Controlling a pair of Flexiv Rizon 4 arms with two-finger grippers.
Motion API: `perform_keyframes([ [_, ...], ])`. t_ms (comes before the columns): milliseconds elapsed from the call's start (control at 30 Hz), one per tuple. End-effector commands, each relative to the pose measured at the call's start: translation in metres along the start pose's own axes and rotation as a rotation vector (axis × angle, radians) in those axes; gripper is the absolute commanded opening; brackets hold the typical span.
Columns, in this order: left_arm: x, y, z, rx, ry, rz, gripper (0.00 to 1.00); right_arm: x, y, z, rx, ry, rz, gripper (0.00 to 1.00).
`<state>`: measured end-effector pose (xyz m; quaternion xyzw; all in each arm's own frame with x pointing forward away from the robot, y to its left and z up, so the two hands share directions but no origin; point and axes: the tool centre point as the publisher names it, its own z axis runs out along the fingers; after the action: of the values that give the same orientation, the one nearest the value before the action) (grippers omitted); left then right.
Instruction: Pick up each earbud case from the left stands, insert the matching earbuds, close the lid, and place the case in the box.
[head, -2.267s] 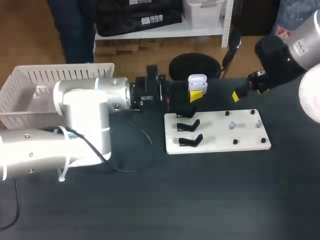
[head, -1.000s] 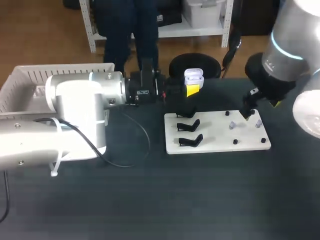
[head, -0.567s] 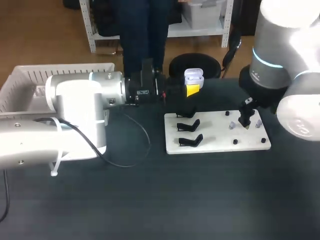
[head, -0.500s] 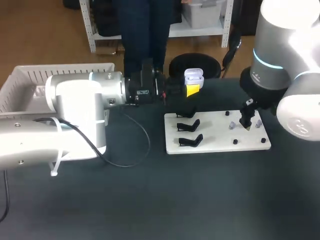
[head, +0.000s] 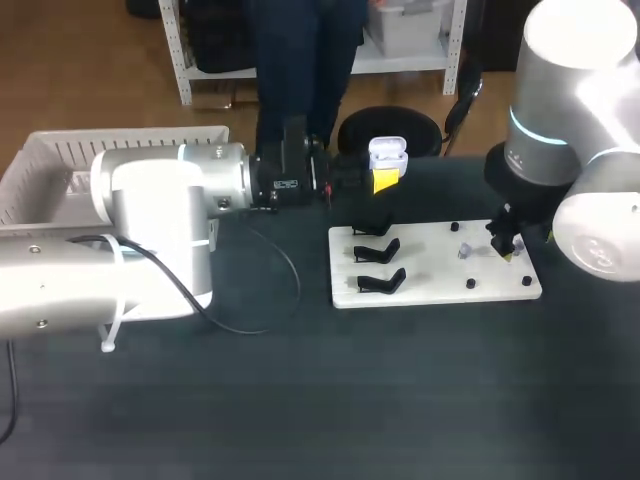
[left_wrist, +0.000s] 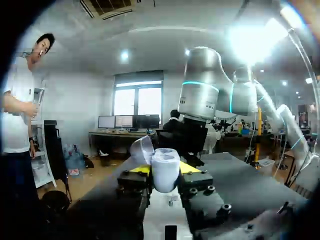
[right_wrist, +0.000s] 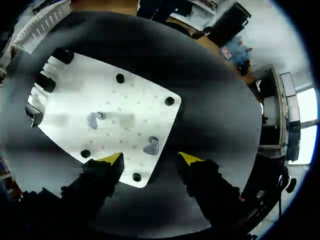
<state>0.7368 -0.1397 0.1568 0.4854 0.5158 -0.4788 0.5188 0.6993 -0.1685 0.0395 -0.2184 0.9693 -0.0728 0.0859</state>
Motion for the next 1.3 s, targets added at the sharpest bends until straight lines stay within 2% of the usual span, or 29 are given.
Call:
perform_keyframes([
  [33,0.001,-0.002,0.000,-0.009,-0.006,0.005,0.00,0.000,0.000,0.005,-0.002,-0.001,0.005,0.65],
  [100,0.001,-0.002,0.000,-0.009,-0.006,0.005,0.00,0.001,0.000,0.007,-0.001,-0.002,0.007,0.62],
  [167,0.001,-0.002,0.000,-0.009,-0.006,0.005,0.00,0.000,0.000,0.008,0.001,-0.001,0.011,0.50],
  [267,0.001,-0.002,0.000,-0.009,-0.006,0.005,0.00,0.000,0.001,0.010,0.002,0.001,0.019,0.44],
  [400,0.001,-0.002,0.000,-0.009,-0.006,0.005,0.00,0.000,0.001,0.012,-0.005,0.001,0.027,0.46],
  [600,0.001,-0.002,0.000,-0.009,-0.006,0.005,0.00,-0.002,0.003,0.015,-0.003,0.009,0.026,0.39],
  [867,0.001,-0.002,0.000,-0.009,-0.006,0.005,0.00,-0.005,0.002,0.018,0.001,0.009,0.033,0.39],
  [933,0.001,-0.002,0.000,-0.009,-0.006,0.005,0.00,-0.006,0.002,0.018,0.000,0.009,0.036,0.33],
  [1100,0.001,-0.002,0.000,-0.009,-0.006,0.005,0.00,-0.009,0.001,0.019,0.001,0.013,0.039,0.32],
  [1167,0.001,-0.002,0.000,-0.009,-0.006,0.005,0.00,-0.009,0.001,0.020,0.003,0.014,0.038,0.26],
  [1200,0.001,-0.002,0.000,-0.009,-0.006,0.005,0.00,-0.009,0.001,0.020,0.004,0.015,0.039,0.18],
  [1233,0.001,-0.002,0.000,-0.009,-0.006,0.005,0.00,-0.009,0.001,0.020,0.004,0.016,0.040,0.00],
  [1300,0.001,-0.002,0.000,-0.009,-0.006,0.005,0.00,-0.010,0.002,0.020,0.004,0.018,0.041,0.00],
])
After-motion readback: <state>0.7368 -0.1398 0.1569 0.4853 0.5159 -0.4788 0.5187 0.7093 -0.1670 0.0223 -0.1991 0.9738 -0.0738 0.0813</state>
